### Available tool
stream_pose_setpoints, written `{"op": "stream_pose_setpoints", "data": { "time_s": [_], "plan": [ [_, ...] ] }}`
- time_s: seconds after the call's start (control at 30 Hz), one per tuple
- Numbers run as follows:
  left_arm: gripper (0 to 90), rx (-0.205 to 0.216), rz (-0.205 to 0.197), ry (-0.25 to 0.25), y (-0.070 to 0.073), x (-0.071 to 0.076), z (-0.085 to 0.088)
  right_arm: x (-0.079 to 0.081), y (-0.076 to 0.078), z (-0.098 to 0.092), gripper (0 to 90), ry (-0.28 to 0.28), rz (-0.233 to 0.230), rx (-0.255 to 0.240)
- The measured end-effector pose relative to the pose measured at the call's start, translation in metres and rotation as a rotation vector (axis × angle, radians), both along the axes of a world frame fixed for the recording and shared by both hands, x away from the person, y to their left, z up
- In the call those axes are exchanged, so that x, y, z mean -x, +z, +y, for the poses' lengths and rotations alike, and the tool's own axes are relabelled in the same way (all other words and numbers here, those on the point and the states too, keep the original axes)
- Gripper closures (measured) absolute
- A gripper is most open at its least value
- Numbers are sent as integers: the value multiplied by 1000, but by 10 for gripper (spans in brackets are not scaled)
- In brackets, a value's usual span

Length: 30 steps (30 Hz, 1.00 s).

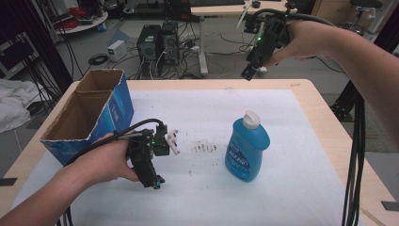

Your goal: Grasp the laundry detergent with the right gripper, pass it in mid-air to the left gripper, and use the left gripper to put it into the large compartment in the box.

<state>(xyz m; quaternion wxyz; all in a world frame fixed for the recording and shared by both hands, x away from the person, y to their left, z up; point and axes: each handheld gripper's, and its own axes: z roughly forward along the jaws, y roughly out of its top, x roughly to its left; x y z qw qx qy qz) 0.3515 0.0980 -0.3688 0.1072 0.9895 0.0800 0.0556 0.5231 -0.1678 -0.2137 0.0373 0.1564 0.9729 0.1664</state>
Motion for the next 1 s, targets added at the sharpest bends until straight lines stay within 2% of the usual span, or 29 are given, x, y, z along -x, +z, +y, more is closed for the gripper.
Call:
{"op": "stream_pose_setpoints", "data": {
  "time_s": [0.17, 0.23, 0.53, 0.87, 1.0],
  "plan": [
    [206, 6, -9, 5, 1, 1, 0, 10, 8, -11, 198, -10, -23, -31],
    [206, 11, -10, 9, 1, 1, 1, 13, 11, -17, 198, -11, -32, -61],
    [206, 14, -12, 8, 2, 0, 1, 40, 21, -39, 198, -46, -70, -131],
    [206, 22, -19, 8, 5, 2, 3, 75, 21, -67, 198, -93, -96, -218],
    [206, 23, -22, 13, 5, 2, 3, 92, 17, -77, 198, -112, -113, -272]
  ]
}}
